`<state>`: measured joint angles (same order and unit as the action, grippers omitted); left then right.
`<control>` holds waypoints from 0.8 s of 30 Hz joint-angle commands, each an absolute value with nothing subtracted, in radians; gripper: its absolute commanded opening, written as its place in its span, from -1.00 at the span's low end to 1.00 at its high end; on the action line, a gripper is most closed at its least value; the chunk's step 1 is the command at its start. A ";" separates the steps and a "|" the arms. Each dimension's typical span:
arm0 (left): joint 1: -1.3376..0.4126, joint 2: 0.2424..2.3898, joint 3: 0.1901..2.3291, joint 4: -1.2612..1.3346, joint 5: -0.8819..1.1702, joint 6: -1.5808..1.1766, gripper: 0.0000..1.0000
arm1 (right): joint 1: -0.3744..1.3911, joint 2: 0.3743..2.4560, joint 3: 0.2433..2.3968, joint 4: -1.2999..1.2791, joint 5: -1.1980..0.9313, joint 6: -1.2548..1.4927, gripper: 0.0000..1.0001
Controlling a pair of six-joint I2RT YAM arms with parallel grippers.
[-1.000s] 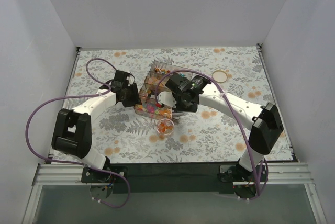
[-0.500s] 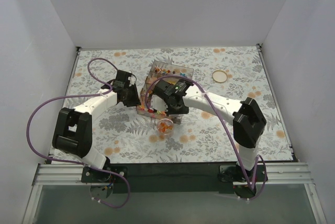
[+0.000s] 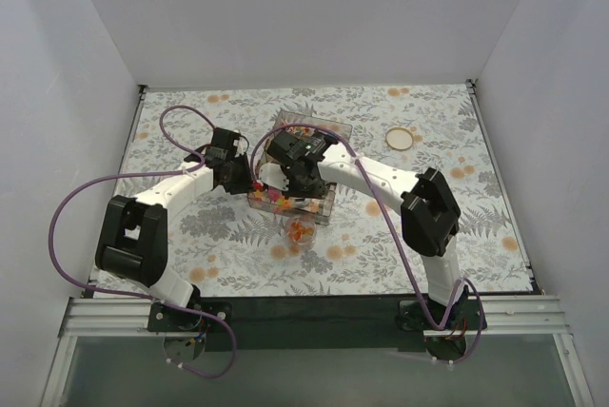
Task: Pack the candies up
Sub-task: Scoop the fake candies from the storage box.
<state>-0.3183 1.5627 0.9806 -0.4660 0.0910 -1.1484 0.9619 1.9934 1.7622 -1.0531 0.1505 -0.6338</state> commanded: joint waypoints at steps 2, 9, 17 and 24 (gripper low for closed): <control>-0.345 1.542 0.991 -0.399 0.166 -1.201 -0.74 | 0.963 2.066 1.756 -0.970 -0.084 -0.627 -0.97; -0.350 1.540 0.991 -0.391 0.189 -1.216 -0.75 | 0.934 2.097 1.707 -0.806 -0.167 -0.598 -0.97; -0.368 1.549 0.993 -0.379 0.221 -1.238 -0.77 | 0.923 2.031 1.508 -0.423 -0.232 -0.520 -0.97; -0.368 1.551 1.014 -0.396 0.167 -1.235 -0.77 | 0.873 1.905 1.275 -0.179 -0.293 -0.474 -0.97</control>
<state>-0.3336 1.5635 0.9791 -0.4675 0.0853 -1.1797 0.8646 1.9377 1.3102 -0.3721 -0.1406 -0.4847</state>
